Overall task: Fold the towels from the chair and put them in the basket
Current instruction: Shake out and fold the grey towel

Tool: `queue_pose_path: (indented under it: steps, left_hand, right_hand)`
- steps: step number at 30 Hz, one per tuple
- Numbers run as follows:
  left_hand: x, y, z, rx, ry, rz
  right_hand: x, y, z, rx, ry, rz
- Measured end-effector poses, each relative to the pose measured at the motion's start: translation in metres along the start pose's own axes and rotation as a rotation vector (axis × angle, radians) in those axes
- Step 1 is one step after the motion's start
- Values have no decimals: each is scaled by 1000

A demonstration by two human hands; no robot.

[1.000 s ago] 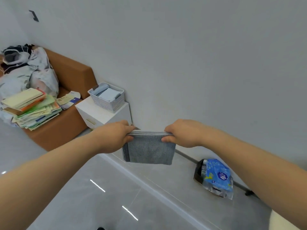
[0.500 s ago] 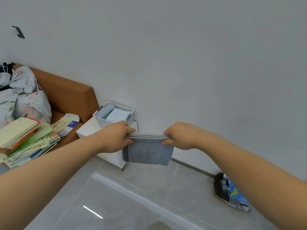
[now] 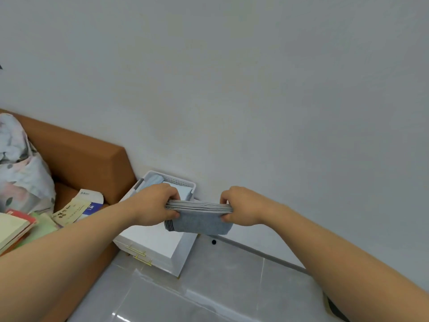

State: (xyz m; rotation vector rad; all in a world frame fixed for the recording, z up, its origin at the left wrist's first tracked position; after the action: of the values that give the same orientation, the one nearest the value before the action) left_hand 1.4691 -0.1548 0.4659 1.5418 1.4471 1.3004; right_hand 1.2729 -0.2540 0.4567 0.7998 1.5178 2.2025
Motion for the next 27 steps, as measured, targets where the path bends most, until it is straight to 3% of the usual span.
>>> queue_pose_path:
  steps: [5, 9, 13, 21, 27]
  left_hand:
    - [-43, 20, 56, 183, 63, 44]
    - [-79, 26, 111, 458, 138, 112]
    - [-118, 29, 174, 694, 196, 174]
    - [-183, 42, 264, 968, 284, 336]
    - [-212, 19, 292, 1202, 591, 468]
  right_hand:
    - [-72, 12, 5, -86, -78, 42]
    - [-127, 15, 12, -169, -168, 56]
    - [-174, 11, 26, -430, -312, 62]
    - [-253, -7, 58, -911, -652, -91]
    - [-278, -44, 64, -1095, -847, -98]
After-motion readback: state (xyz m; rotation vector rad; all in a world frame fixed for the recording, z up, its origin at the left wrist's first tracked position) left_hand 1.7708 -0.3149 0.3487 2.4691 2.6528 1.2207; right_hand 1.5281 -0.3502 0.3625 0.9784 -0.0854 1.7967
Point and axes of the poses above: each hand's wrist, its own x-axis away from the middle knuckle, its own y-axis out of the back of the hand, z = x × y, the point moved 5 cm from there along -x, towards the middle knuckle, and after that the axes turned 4 degrees about -z, right-handed, at the moved point
